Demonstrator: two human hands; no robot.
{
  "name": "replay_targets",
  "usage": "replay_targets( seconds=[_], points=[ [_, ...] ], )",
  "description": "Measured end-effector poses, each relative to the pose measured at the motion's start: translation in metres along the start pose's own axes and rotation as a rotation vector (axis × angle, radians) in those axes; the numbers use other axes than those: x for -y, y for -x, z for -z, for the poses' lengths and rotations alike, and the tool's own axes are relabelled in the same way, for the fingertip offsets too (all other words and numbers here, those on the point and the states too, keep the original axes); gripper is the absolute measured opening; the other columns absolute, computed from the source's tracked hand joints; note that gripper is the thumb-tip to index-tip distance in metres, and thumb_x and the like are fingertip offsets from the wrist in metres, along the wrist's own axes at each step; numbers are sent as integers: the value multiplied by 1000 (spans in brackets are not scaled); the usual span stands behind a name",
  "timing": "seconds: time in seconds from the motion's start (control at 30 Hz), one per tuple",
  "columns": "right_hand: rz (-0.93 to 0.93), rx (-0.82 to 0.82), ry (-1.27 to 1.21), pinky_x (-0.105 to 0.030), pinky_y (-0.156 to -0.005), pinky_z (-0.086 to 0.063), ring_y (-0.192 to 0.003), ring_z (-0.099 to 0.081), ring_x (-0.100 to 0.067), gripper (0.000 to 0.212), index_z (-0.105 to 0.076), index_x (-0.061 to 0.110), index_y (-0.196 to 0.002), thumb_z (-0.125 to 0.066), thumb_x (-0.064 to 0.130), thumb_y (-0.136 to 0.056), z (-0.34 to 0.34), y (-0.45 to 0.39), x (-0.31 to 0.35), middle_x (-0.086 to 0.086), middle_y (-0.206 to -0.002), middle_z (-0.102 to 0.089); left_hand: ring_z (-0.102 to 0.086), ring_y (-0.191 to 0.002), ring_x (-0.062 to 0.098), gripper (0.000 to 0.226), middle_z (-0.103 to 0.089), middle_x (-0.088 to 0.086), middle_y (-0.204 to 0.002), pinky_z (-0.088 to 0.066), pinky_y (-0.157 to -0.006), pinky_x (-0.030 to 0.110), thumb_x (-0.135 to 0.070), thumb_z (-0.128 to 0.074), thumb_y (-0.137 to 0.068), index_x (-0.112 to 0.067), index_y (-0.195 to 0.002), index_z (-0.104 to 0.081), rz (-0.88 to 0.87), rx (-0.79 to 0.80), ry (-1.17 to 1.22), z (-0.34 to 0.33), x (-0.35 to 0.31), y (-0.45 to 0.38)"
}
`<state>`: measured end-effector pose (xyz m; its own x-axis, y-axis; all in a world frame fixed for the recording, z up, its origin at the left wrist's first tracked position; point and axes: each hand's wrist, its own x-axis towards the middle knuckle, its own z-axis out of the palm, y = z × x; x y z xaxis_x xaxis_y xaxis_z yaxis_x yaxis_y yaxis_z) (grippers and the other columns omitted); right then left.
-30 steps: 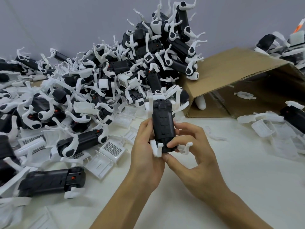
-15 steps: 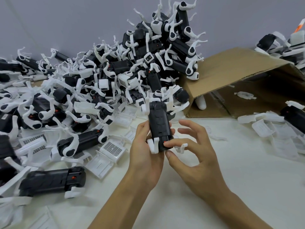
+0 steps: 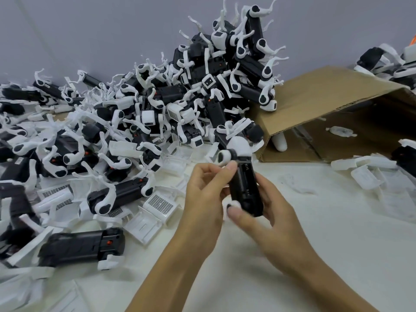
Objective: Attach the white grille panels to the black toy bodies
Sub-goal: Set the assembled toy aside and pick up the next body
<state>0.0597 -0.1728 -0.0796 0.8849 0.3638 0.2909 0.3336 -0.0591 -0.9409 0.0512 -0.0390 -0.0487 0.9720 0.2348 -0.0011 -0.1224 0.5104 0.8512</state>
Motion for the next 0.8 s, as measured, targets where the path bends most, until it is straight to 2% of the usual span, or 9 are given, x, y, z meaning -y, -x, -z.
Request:
replay_targets(
  seconds=[0.1, 0.17, 0.23, 0.3, 0.37, 0.47, 0.57, 0.67, 0.8],
  points=[
    [-54, -101, 81, -25, -91, -51, -106, -67, 0, 69, -53, 51, -128, -89, 39, -71, -1, -2, -5, 27, -112, -70, -62, -81, 17, 18, -64, 4, -77, -54, -76, 29, -27, -63, -81, -11, -72, -61, -79, 30, -230, 5, -11, -3],
    [-56, -193, 53, -19, -81, -54, -99, -68, 2, 59, -57, 56, -114, -88, 37, -68, 3, -4, -6, 28, -105, -71, -60, -89, 17, 16, -66, -2, -83, -47, -80, 25, -28, -57, -82, -15, -77, -64, -310, -117, -768, 21, -22, -5],
    [-53, -254, 18, -13, -75, -54, -97, -68, 2, 53, -57, 61, -108, -81, 40, -66, 8, -6, -7, 27, -105, -70, -50, -108, 20, 16, -63, -6, -107, -38, -87, 28, -32, -59, -89, -21, -100, -64, -435, -296, -1504, 44, -32, -7],
    [-44, -292, -14, -7, -75, -50, -99, -67, 3, 55, -54, 60, -111, -80, 41, -66, 9, -7, -6, 28, -107, -68, -35, -124, 26, 36, -48, -1, -130, -35, -95, 36, -39, -58, -93, -22, -124, -54, -169, -319, -1918, 63, -37, -7],
    [-44, -325, -65, -5, -76, -48, -100, -66, 4, 59, -54, 54, -114, -84, 40, -65, 9, -8, -6, 29, -108, -67, -29, -127, 29, 49, -37, 0, -136, -38, -95, 35, -48, -57, -93, -23, -134, -46, 63, -235, -2019, 73, -36, -6],
    [-44, -327, -81, -3, -77, -47, -101, -66, 6, 69, -53, 53, -116, -94, 41, -61, 7, -6, -6, 32, -110, -66, -33, -124, 27, 57, -42, -2, -129, -38, -91, 32, -48, -63, -92, -28, -140, -40, 132, -109, -1975, 75, -35, -4],
    [-25, -306, -54, 2, -75, -43, -101, -63, 12, 78, -49, 55, -121, -95, 41, -60, 7, -5, -7, 38, -112, -62, -47, -114, 19, 57, -45, -6, -112, -42, -89, 29, -24, -73, -89, -28, -141, -48, -132, -191, -1754, 74, -43, -7],
    [-41, -259, -43, 4, -77, -42, -105, -60, 16, 92, -41, 59, -131, -95, 47, -58, 7, -6, -8, 45, -114, -57, -57, -104, 2, 76, -50, -14, -117, -50, -88, 27, -6, -80, -78, -46, -128, -39, -346, -127, -1152, 57, -44, -5],
    [-45, -196, -48, 3, -79, -42, -105, -58, 21, 98, -35, 55, -140, -90, 51, -59, 4, -5, -8, 51, -113, -55, -68, -101, 10, 50, -68, 3, -117, -57, -80, 28, -5, -79, -66, -31, -98, -52, -323, 80, -441, 35, -30, -1]
  ],
)
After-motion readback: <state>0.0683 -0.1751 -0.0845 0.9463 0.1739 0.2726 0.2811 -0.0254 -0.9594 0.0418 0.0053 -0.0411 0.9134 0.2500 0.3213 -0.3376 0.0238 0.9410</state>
